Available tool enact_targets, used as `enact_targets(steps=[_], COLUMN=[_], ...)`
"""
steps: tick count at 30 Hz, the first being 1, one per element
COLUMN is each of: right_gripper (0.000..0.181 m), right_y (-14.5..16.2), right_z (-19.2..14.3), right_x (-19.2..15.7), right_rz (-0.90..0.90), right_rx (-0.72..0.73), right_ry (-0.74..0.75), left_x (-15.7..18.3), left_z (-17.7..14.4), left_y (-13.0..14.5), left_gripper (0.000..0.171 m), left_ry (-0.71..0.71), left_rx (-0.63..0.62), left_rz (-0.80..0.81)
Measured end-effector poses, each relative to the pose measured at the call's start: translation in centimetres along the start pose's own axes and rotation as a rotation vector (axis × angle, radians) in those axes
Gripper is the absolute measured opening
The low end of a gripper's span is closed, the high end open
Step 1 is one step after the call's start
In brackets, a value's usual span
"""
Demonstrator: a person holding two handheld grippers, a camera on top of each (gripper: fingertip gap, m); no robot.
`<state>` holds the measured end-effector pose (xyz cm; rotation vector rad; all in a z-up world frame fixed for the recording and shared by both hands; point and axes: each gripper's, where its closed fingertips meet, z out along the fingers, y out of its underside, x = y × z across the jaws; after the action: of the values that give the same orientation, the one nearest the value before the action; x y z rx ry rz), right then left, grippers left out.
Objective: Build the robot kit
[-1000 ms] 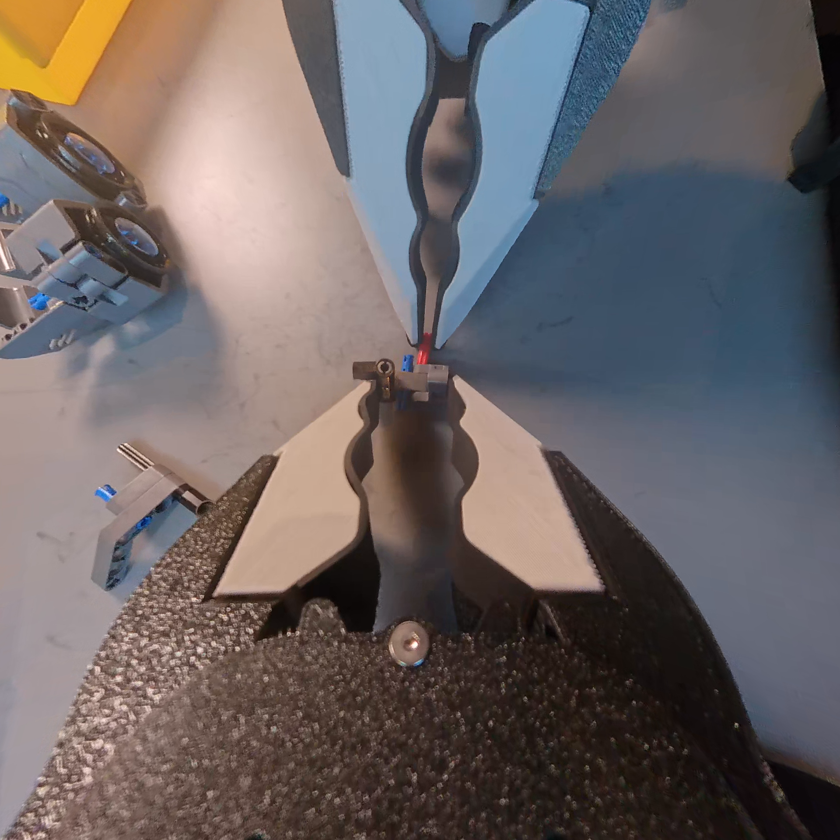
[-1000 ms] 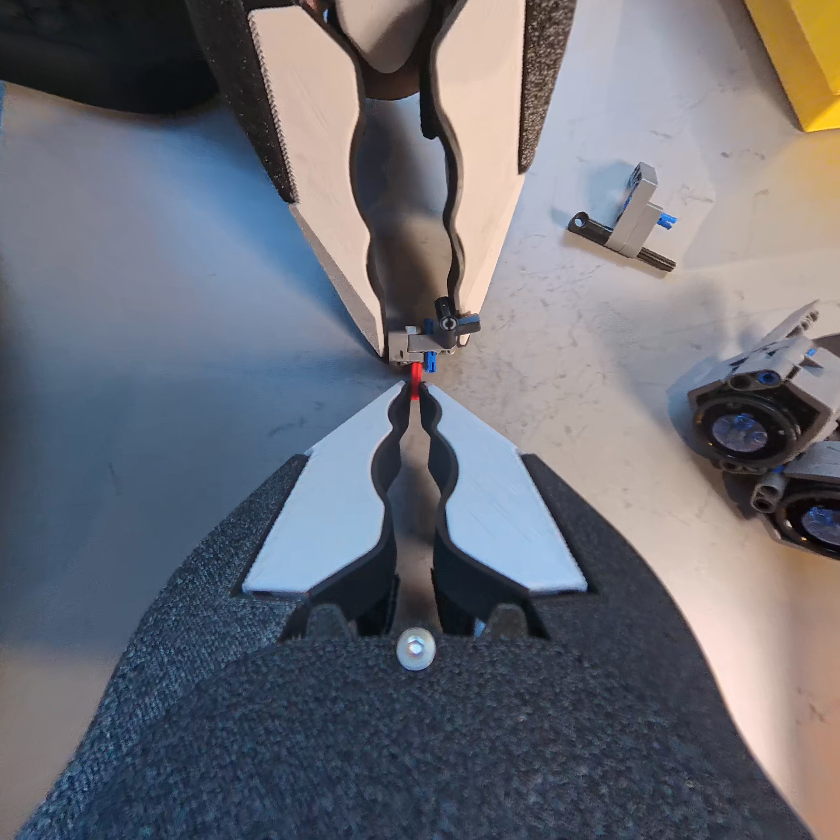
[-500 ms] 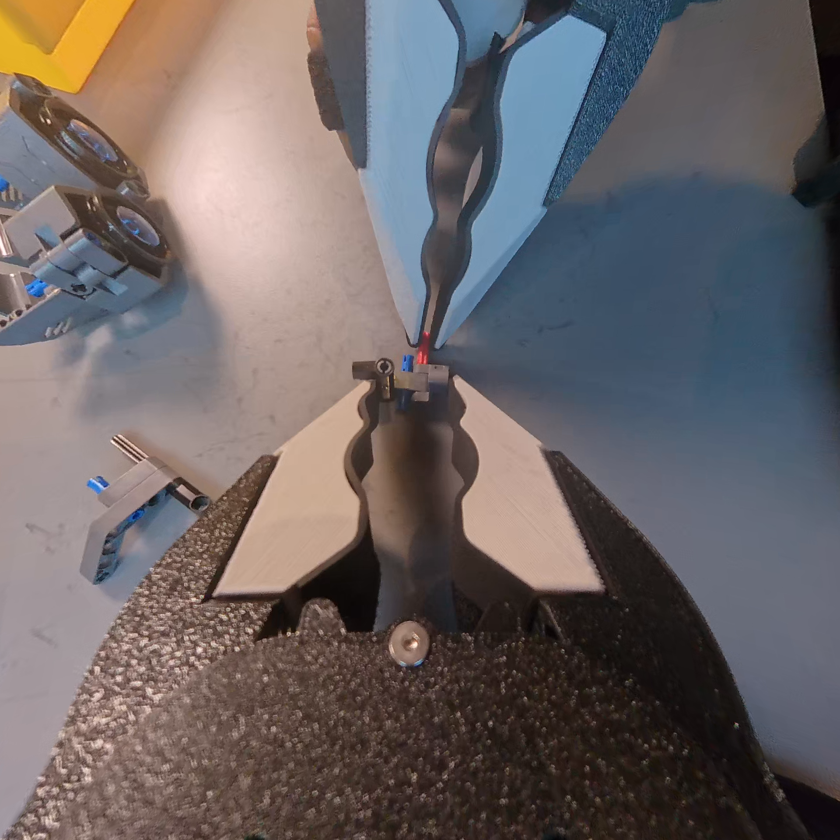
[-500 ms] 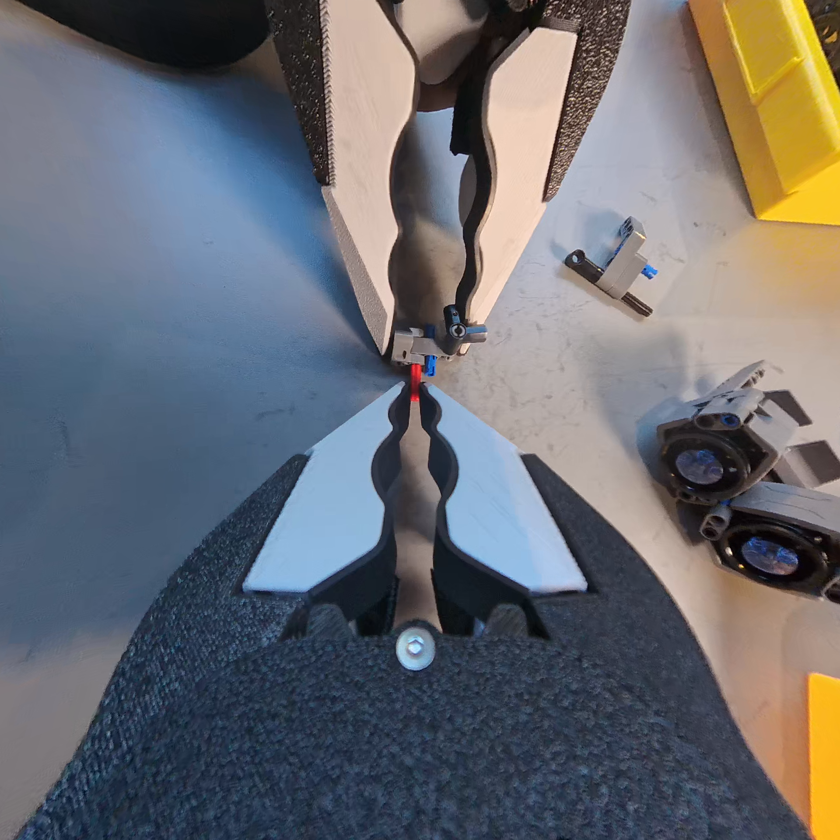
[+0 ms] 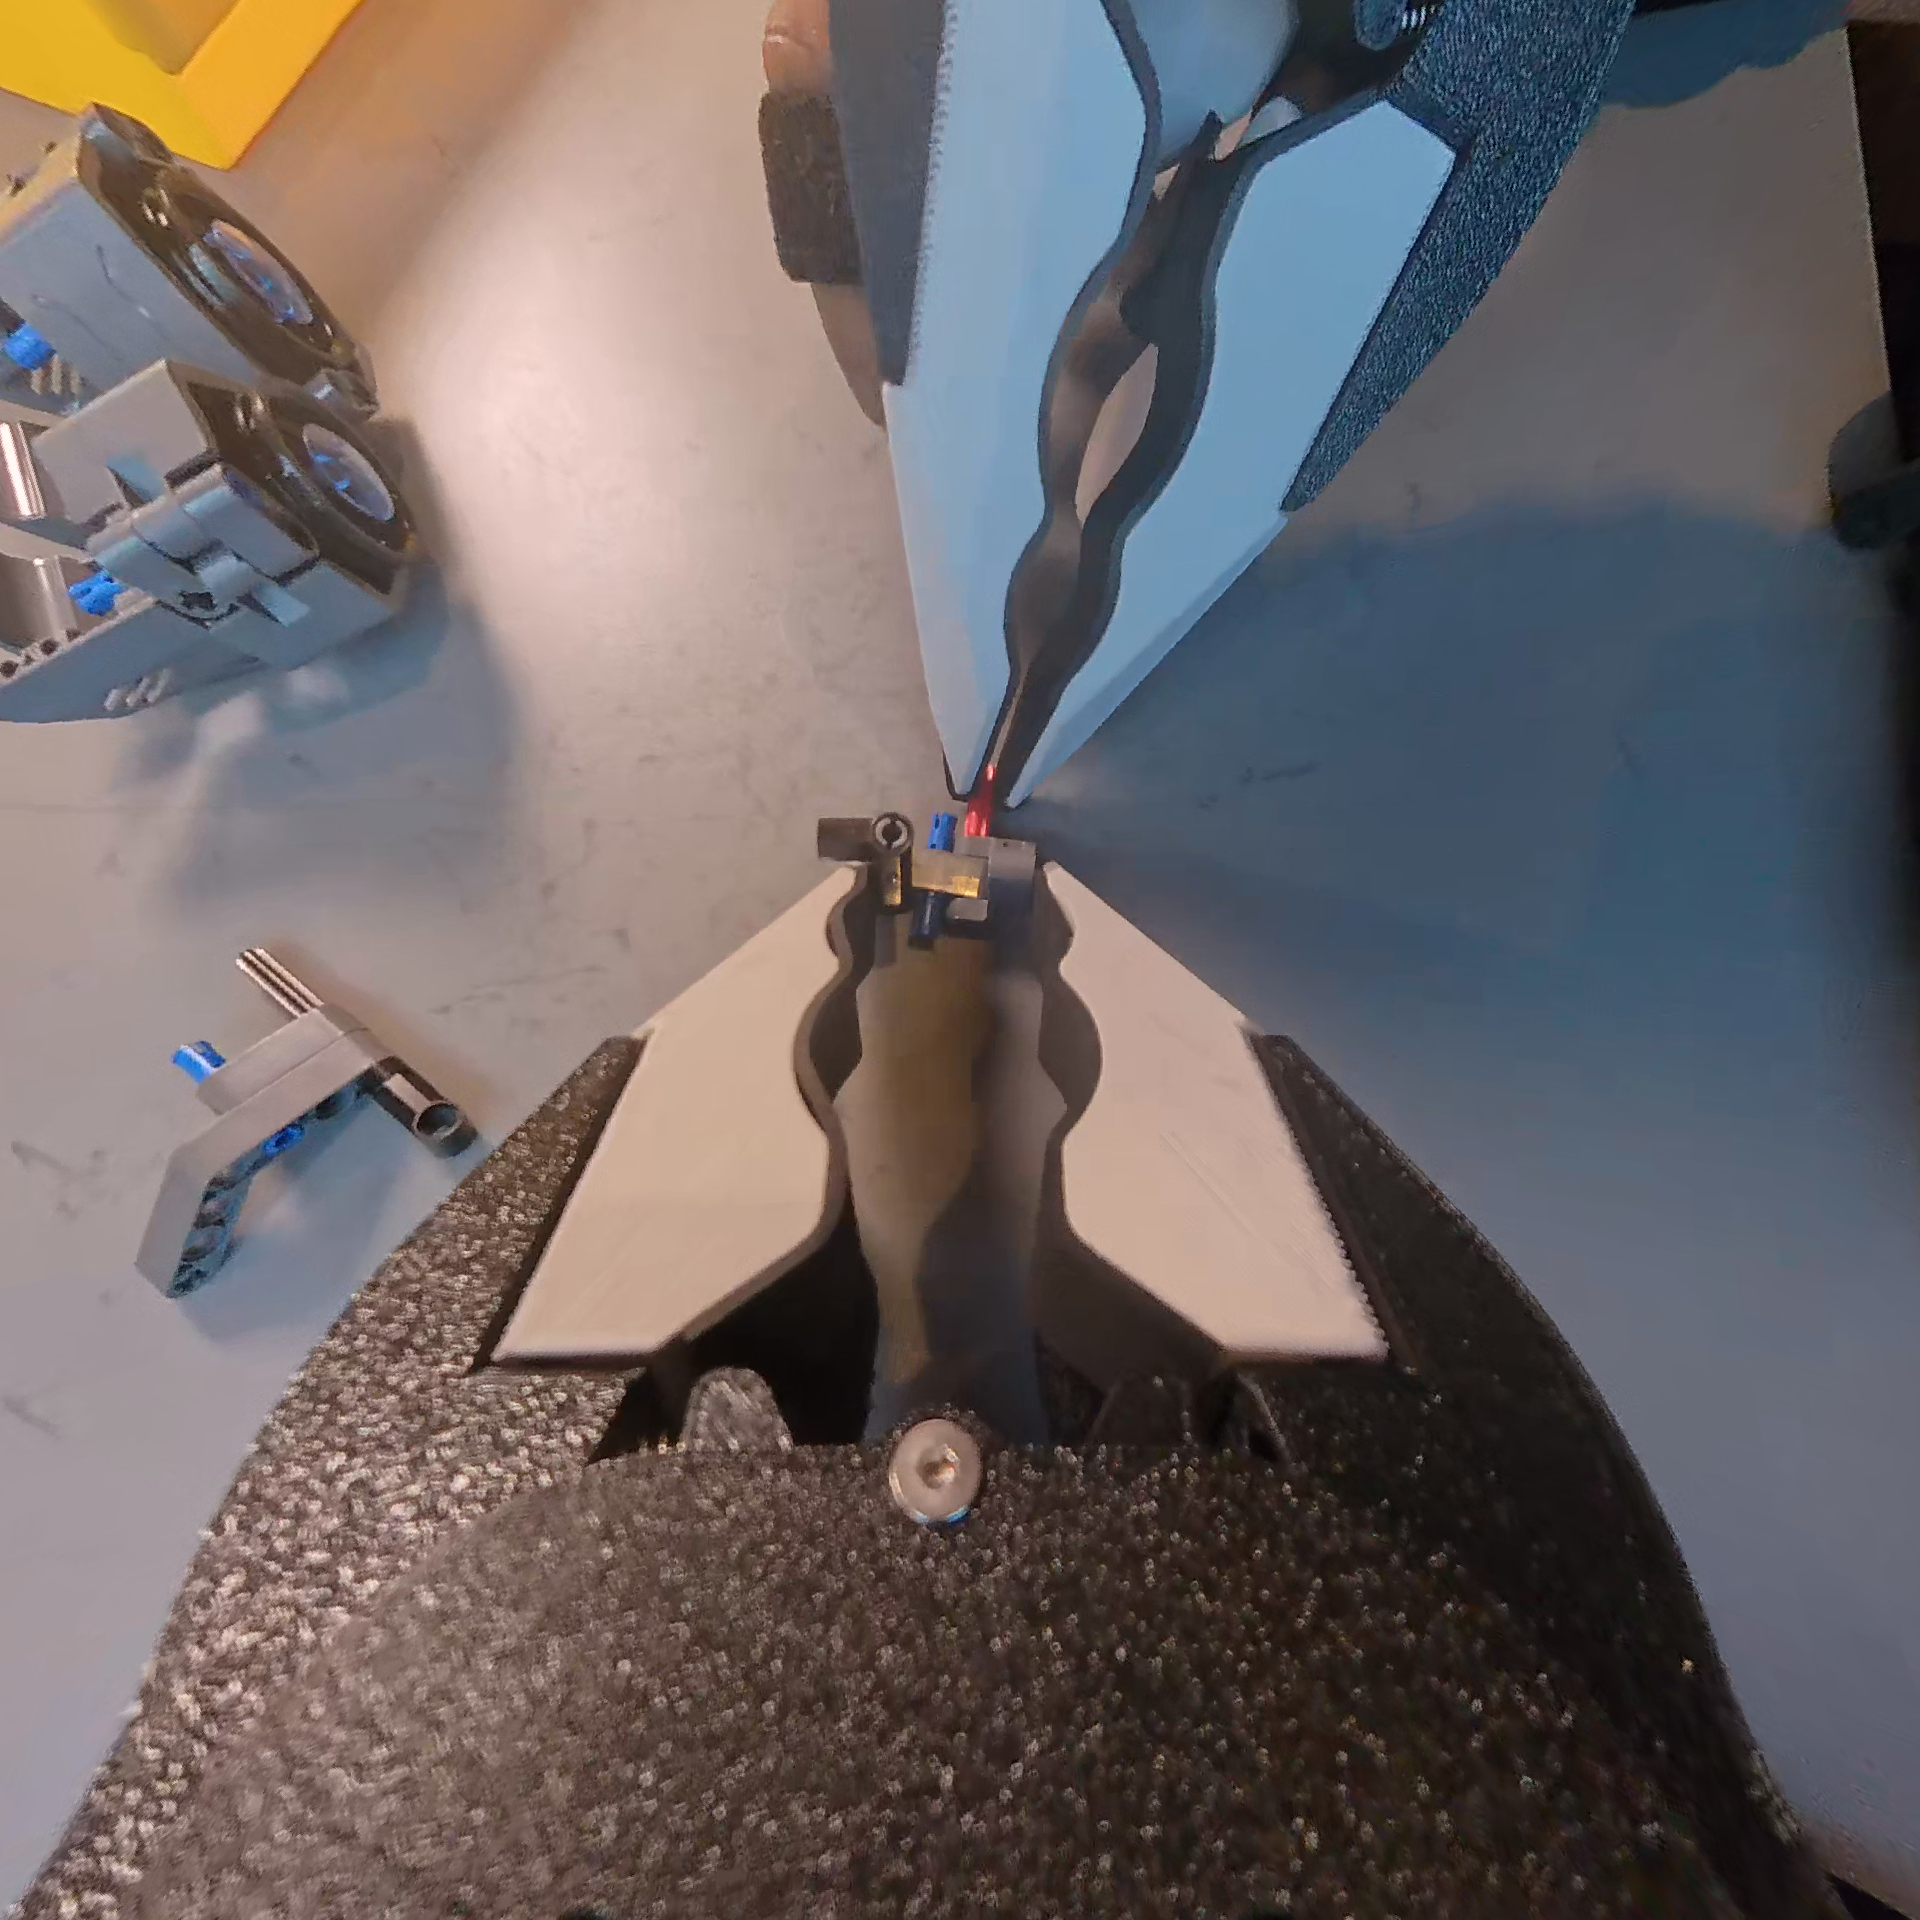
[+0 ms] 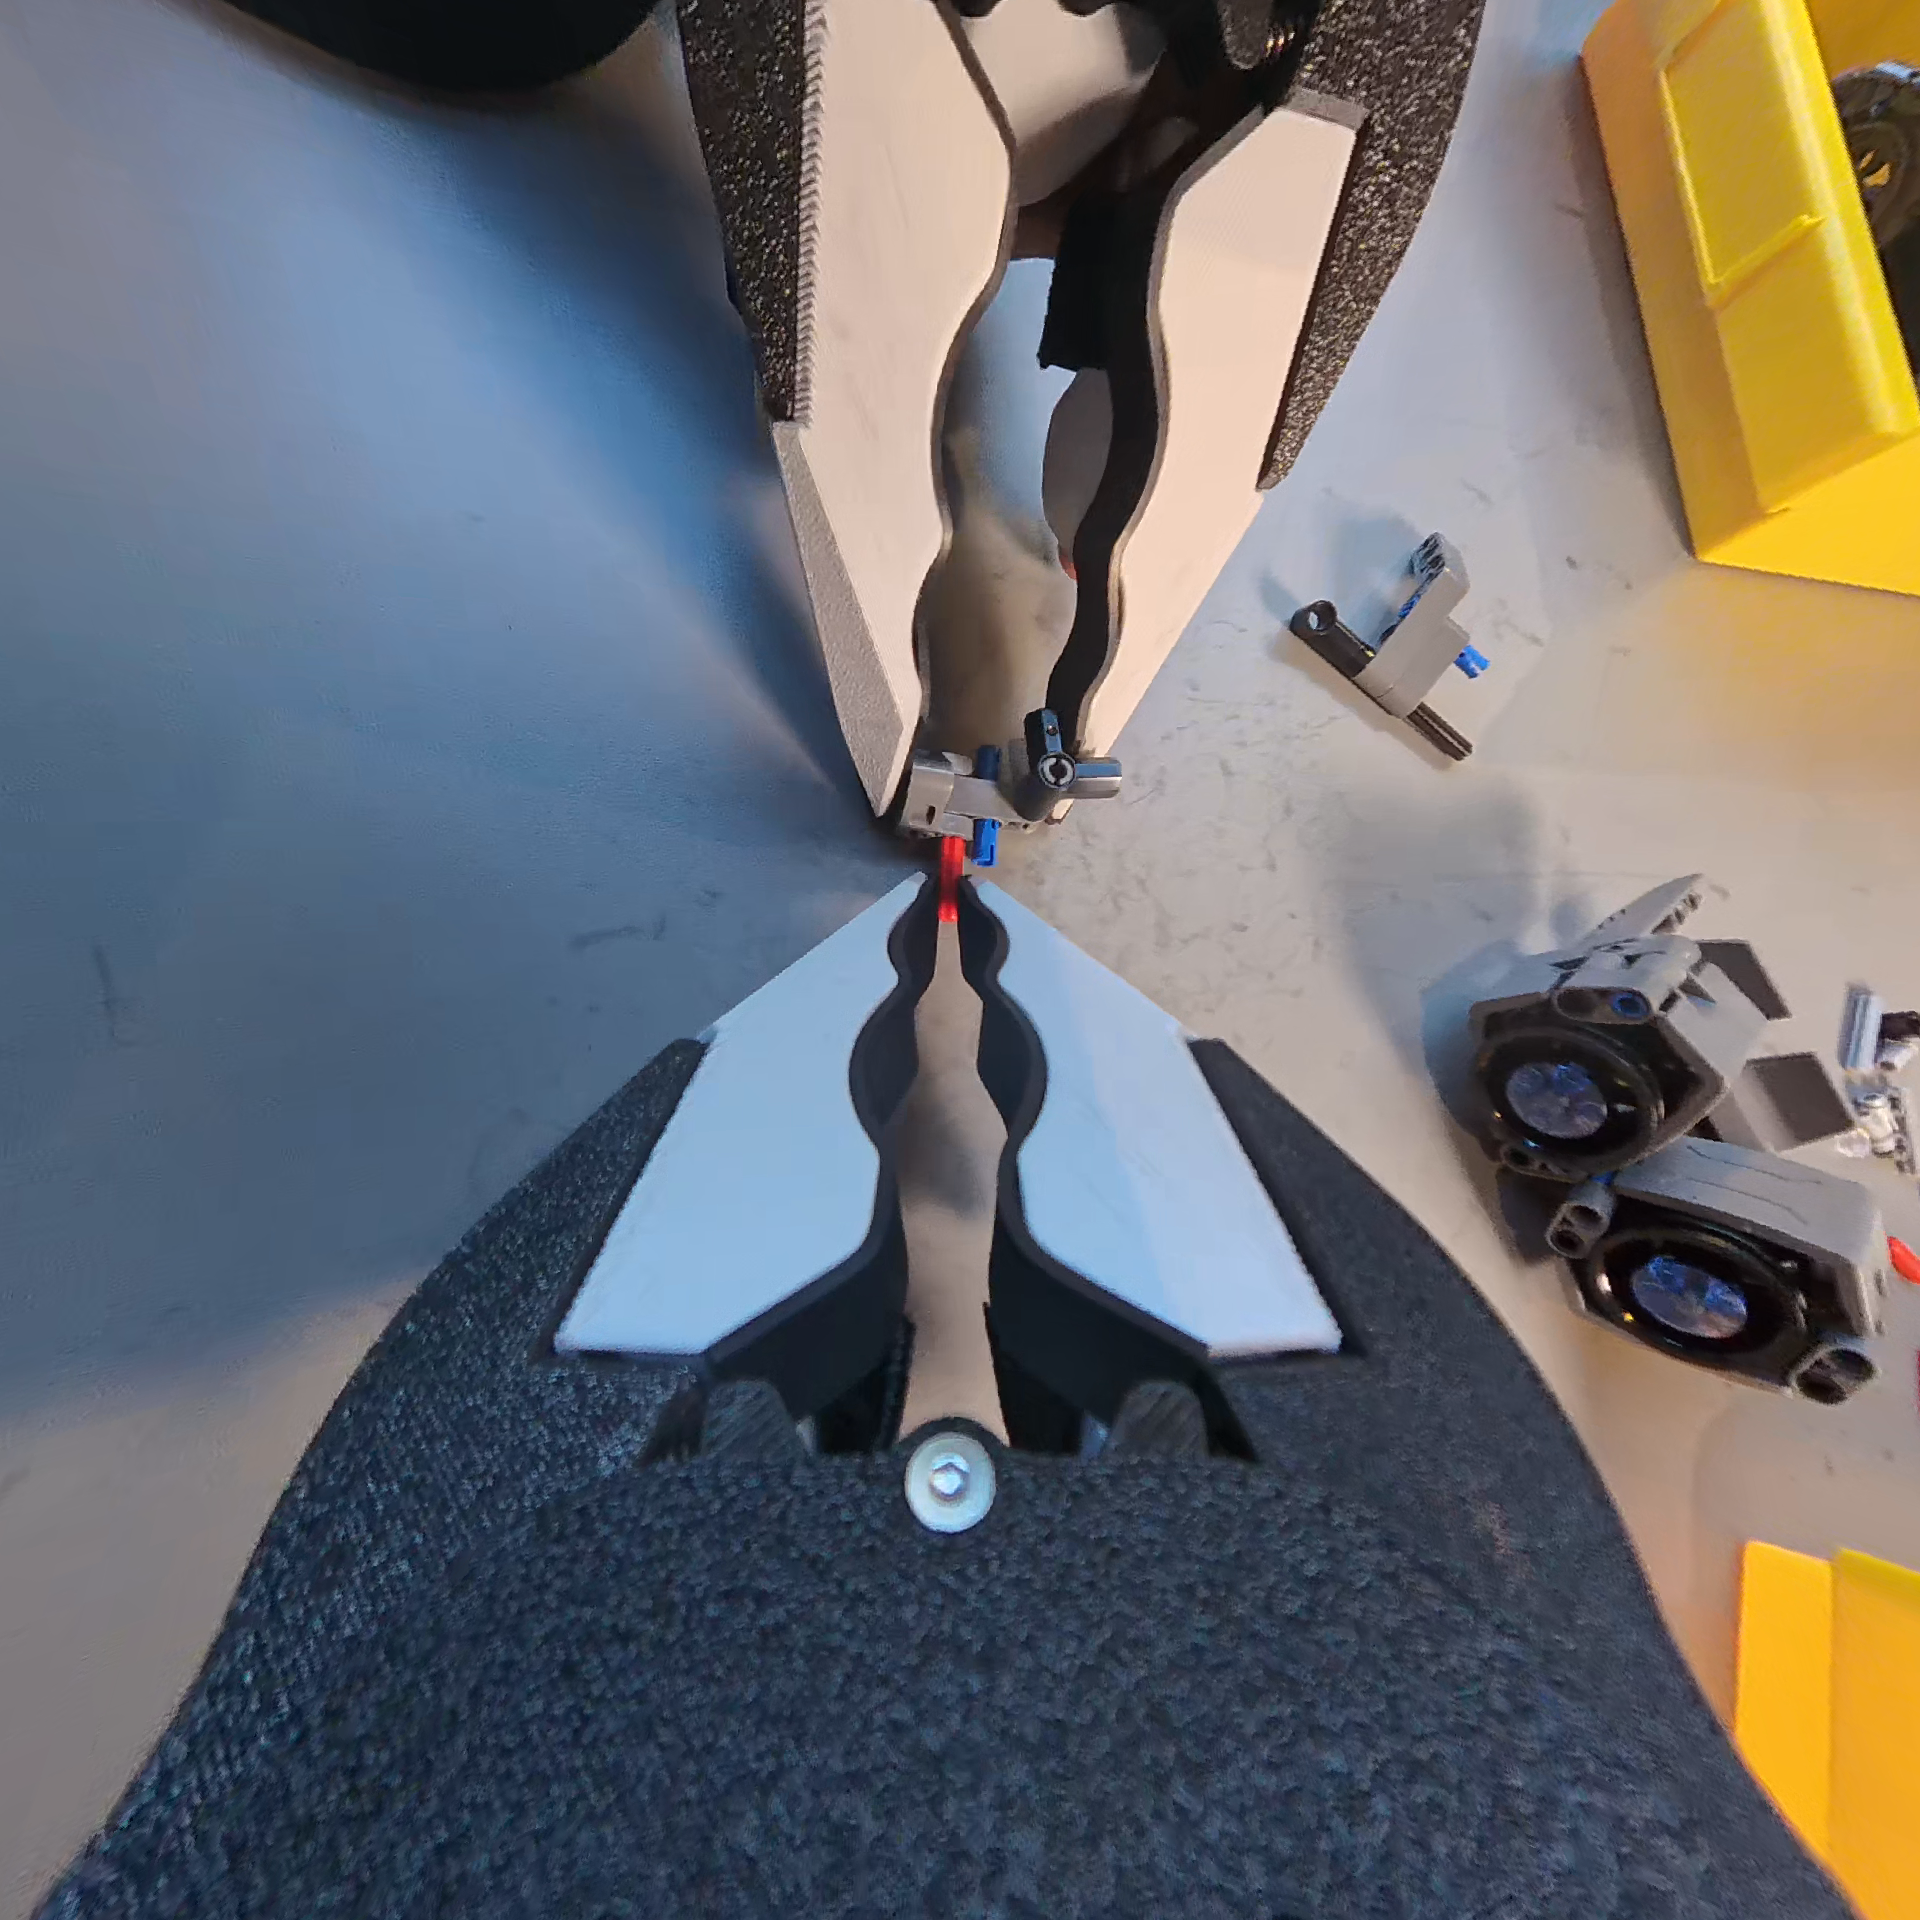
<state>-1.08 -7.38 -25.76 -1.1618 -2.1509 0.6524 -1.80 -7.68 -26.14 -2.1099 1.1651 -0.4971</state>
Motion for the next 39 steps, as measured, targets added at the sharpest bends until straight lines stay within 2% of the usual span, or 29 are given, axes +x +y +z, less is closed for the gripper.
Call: enact_targets(steps=[9,21,39], right_gripper=[0.001,0.001,0.004], right_y=[-0.11,-0.26,-0.18], right_z=[-0.01,0.1,0.19], right_x=[0.0,0.02,0.2], right_rz=[-0.041,-0.101,0.015], right_rx=[0.058,0.065,0.091], right_ry=[0.041,0.071,-0.013], left_x=[0.03,0.02,0.2], left_z=[0.0,-0.02,-0.01], left_y=[-0.01,0.01,0.06], left_gripper=[0.029,0.029,0.029], left_ry=[-0.024,-0.031,-0.029], left_rx=[0.02,0.037,0.032], left_rz=[-0.021,-0.02,-0.008])
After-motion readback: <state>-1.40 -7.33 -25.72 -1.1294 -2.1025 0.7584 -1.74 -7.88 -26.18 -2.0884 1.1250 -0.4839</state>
